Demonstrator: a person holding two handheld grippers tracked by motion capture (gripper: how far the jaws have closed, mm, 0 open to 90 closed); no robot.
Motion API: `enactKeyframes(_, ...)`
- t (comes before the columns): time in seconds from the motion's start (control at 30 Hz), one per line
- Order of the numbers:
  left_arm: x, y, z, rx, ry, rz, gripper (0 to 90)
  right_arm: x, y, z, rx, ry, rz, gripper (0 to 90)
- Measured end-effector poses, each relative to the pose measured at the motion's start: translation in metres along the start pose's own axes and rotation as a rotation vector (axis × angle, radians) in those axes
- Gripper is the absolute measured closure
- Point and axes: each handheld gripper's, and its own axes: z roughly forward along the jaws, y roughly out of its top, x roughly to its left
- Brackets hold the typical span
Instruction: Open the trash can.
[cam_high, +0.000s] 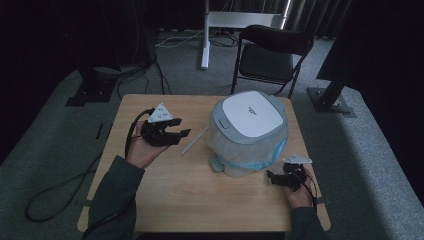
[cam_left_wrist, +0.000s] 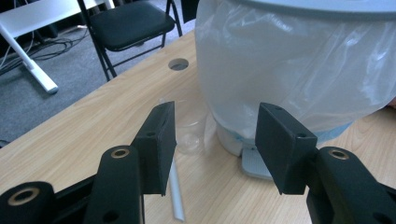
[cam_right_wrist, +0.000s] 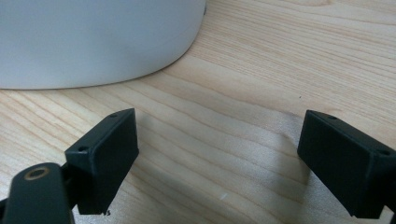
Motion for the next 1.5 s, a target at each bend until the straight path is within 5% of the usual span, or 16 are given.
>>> enactKeyframes(1.5,-0.025,0.051,0.008,-0.053,-0.039,0.081,49.1,0.000,0.000,0.000,0.001,0.000,-0.001,11.3)
